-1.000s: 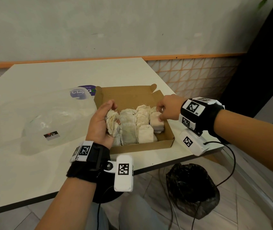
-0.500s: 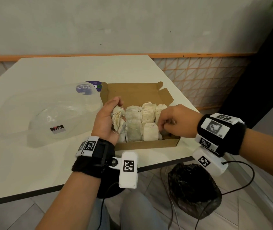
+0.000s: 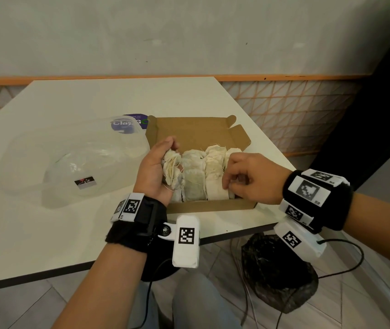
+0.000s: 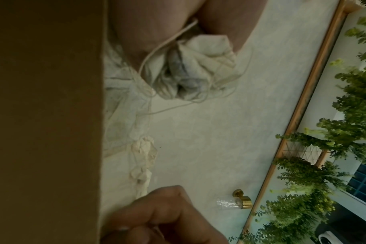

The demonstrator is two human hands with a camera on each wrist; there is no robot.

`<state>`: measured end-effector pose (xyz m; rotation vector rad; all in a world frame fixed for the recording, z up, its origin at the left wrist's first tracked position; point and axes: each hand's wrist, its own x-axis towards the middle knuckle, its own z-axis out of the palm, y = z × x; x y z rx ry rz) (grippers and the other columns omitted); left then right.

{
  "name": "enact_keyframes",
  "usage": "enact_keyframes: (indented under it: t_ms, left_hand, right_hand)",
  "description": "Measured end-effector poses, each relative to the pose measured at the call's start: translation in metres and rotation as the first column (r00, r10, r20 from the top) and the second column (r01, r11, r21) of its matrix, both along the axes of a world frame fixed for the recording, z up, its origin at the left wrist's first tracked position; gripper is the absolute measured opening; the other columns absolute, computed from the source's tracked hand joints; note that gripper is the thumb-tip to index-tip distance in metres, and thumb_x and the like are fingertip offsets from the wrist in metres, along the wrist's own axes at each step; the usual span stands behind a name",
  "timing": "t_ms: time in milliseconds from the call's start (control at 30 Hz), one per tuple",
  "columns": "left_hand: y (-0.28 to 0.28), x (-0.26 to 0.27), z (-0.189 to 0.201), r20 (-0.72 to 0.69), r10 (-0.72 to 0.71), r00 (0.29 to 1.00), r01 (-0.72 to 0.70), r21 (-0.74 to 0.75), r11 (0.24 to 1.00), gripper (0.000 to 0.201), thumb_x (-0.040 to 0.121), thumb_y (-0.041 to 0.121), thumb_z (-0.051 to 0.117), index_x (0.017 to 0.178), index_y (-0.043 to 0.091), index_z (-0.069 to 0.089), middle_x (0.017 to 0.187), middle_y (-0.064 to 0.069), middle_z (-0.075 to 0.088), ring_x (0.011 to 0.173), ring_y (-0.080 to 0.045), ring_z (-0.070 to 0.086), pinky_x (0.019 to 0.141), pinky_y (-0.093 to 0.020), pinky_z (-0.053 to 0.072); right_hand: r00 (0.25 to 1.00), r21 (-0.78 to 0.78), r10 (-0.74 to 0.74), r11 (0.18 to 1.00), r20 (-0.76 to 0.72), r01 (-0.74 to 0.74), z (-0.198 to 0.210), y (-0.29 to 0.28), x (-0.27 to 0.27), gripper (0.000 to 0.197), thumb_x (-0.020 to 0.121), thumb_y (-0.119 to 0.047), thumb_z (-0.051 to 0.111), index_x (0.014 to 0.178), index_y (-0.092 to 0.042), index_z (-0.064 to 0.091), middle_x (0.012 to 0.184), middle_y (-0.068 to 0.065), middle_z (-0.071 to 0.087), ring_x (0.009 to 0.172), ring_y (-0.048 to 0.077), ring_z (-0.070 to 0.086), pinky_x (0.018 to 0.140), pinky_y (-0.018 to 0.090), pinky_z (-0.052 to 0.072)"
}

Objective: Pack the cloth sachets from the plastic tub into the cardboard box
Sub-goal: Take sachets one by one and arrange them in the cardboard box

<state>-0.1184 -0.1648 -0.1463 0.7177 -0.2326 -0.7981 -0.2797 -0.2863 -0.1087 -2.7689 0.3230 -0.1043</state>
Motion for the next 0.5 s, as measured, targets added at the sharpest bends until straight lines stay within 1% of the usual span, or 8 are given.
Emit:
enact_keyframes:
  t_ms: [100, 167, 233, 300, 367, 400, 433, 500]
  left_hand:
    - [0.001, 0.001, 0.0, -0.037, -0.042, 0.998, 0.042, -0.02, 0.999, 0.017, 0.094, 0.018, 0.052, 0.08, 0.015, 0.061, 0.073, 0.003, 0.058, 0.057, -0.005, 0.056, 0.053, -0.018, 0.05]
    - [0.002, 0.001, 0.0, -0.043, -0.076, 0.996, 0.075, -0.028, 0.997, 0.02, 0.095, 0.022, 0.05, 0.079, 0.016, 0.06, 0.07, 0.003, 0.059, 0.054, -0.006, 0.057, 0.049, -0.018, 0.049]
    - [0.002, 0.002, 0.001, -0.041, -0.083, 0.996, 0.083, -0.014, 0.996, 0.022, 0.097, 0.024, 0.047, 0.08, 0.015, 0.058, 0.065, 0.003, 0.059, 0.051, -0.008, 0.058, 0.048, -0.018, 0.049]
    - [0.002, 0.001, 0.002, -0.069, -0.077, 0.995, 0.076, -0.009, 0.997, 0.024, 0.098, 0.026, 0.044, 0.082, 0.014, 0.058, 0.062, 0.001, 0.059, 0.051, -0.01, 0.058, 0.05, -0.02, 0.05]
    - [0.001, -0.001, 0.004, -0.098, -0.065, 0.993, 0.064, -0.02, 0.998, 0.027, 0.1, 0.029, 0.041, 0.084, 0.014, 0.057, 0.065, 0.0, 0.058, 0.053, -0.011, 0.06, 0.054, -0.023, 0.051]
    - [0.001, -0.001, 0.004, -0.105, -0.06, 0.993, 0.058, -0.023, 0.998, 0.028, 0.101, 0.031, 0.04, 0.084, 0.015, 0.056, 0.065, -0.001, 0.059, 0.054, -0.012, 0.061, 0.053, -0.023, 0.052]
    - [0.002, -0.002, 0.004, -0.103, -0.063, 0.993, 0.062, -0.019, 0.998, 0.03, 0.101, 0.033, 0.038, 0.085, 0.015, 0.056, 0.065, -0.002, 0.061, 0.054, -0.014, 0.062, 0.052, -0.024, 0.054]
    - [0.003, -0.003, 0.005, -0.05, -0.127, 0.991, 0.127, -0.01, 0.992, 0.033, 0.1, 0.04, 0.036, 0.09, 0.015, 0.056, 0.074, -0.006, 0.062, 0.056, -0.018, 0.064, 0.047, -0.025, 0.052]
  right_hand:
    - [0.994, -0.033, 0.036, 0.999, -0.102, -0.04, -0.005, 0.002, -0.001, 0.017, 0.083, -0.013, 0.059, 0.09, -0.017, 0.073, 0.088, -0.004, 0.053, 0.071, 0.001, 0.045, 0.068, 0.01, 0.037]
    - [1.0, -0.018, -0.019, 1.0, -0.009, 0.018, 0.0, 0.002, 0.002, 0.016, 0.083, -0.011, 0.058, 0.089, -0.016, 0.072, 0.084, -0.007, 0.053, 0.07, -0.001, 0.046, 0.066, 0.009, 0.035]
    - [0.984, 0.099, -0.111, 0.99, 0.14, 0.098, 0.009, 0.006, 0.011, 0.01, 0.085, -0.013, 0.06, 0.089, -0.016, 0.068, 0.08, -0.011, 0.054, 0.068, 0.001, 0.049, 0.065, 0.007, 0.038]
    - [0.967, 0.337, -0.194, 0.933, 0.163, 0.13, 0.016, 0.019, 0.024, 0.01, 0.084, -0.022, 0.065, 0.092, -0.015, 0.062, 0.078, -0.005, 0.059, 0.068, 0.006, 0.055, 0.064, 0.01, 0.045]
    - [0.974, 0.548, -0.216, 0.823, 0.064, 0.147, 0.015, 0.035, 0.039, 0.027, 0.079, -0.03, 0.071, 0.096, -0.014, 0.057, 0.08, 0.006, 0.065, 0.073, 0.024, 0.066, 0.07, 0.028, 0.055]
    - [0.981, 0.581, -0.195, 0.8, 0.018, 0.149, 0.013, 0.042, 0.046, 0.031, 0.076, -0.031, 0.074, 0.096, -0.017, 0.055, 0.081, 0.01, 0.068, 0.075, 0.029, 0.069, 0.072, 0.036, 0.058]
    - [0.986, 0.588, -0.164, 0.798, 0.002, 0.132, 0.012, 0.048, 0.051, 0.032, 0.075, -0.03, 0.075, 0.095, -0.02, 0.053, 0.081, 0.013, 0.07, 0.077, 0.032, 0.07, 0.073, 0.041, 0.058]
    - [0.987, 0.578, -0.159, 0.809, 0.037, 0.109, 0.011, 0.053, 0.06, 0.029, 0.077, -0.022, 0.074, 0.091, -0.024, 0.05, 0.081, 0.013, 0.07, 0.075, 0.033, 0.07, 0.073, 0.044, 0.058]
